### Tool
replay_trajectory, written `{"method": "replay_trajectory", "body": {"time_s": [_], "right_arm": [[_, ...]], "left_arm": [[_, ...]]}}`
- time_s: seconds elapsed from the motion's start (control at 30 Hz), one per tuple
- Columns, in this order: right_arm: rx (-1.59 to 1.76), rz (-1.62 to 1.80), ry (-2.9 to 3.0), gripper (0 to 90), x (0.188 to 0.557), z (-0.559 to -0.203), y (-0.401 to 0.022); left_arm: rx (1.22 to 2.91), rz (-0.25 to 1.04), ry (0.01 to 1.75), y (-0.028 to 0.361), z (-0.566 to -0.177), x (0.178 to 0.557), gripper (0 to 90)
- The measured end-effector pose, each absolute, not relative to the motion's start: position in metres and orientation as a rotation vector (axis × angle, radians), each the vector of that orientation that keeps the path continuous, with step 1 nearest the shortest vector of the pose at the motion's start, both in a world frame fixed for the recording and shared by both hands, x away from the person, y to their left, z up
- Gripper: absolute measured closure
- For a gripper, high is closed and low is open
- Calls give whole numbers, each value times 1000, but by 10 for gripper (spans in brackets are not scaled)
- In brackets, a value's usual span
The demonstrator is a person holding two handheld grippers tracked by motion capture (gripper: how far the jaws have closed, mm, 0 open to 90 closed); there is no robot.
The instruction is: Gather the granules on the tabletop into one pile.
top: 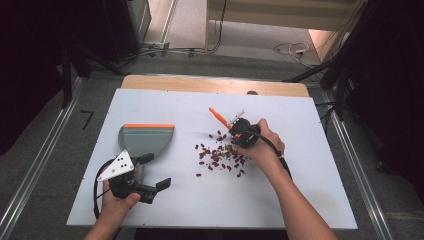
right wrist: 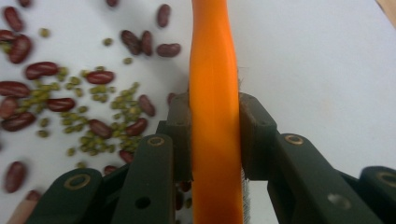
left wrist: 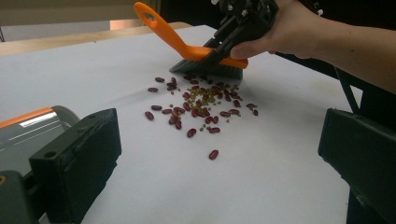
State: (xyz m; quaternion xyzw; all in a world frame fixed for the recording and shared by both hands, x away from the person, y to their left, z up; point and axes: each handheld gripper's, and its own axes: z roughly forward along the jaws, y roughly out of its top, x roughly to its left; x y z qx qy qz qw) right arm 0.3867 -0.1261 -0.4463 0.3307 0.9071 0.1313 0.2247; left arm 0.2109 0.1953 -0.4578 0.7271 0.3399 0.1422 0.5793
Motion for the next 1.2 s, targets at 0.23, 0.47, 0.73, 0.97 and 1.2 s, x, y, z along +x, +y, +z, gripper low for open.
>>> {"method": "replay_trajectory", "body": {"time_s": [0.23,0.47,0.73,0.97,1.2], "right_arm": [[882,384,2542,679,372,-446,-120],[828,377,2574,679,360,-445,-113],[844,448,2585,689,361,-433,-125],[837,513,2518,690,376,-421,-127],[707,452,2474,690,393,-429,-106]], "left_arm": [[1696,331,792,194,-457,210,3],[1697,333,797,195,-458,210,3],[1692,341,802,198,-457,210,3],[1691,343,807,198,-457,210,3],[1690,340,805,199,-458,210,3]]}}
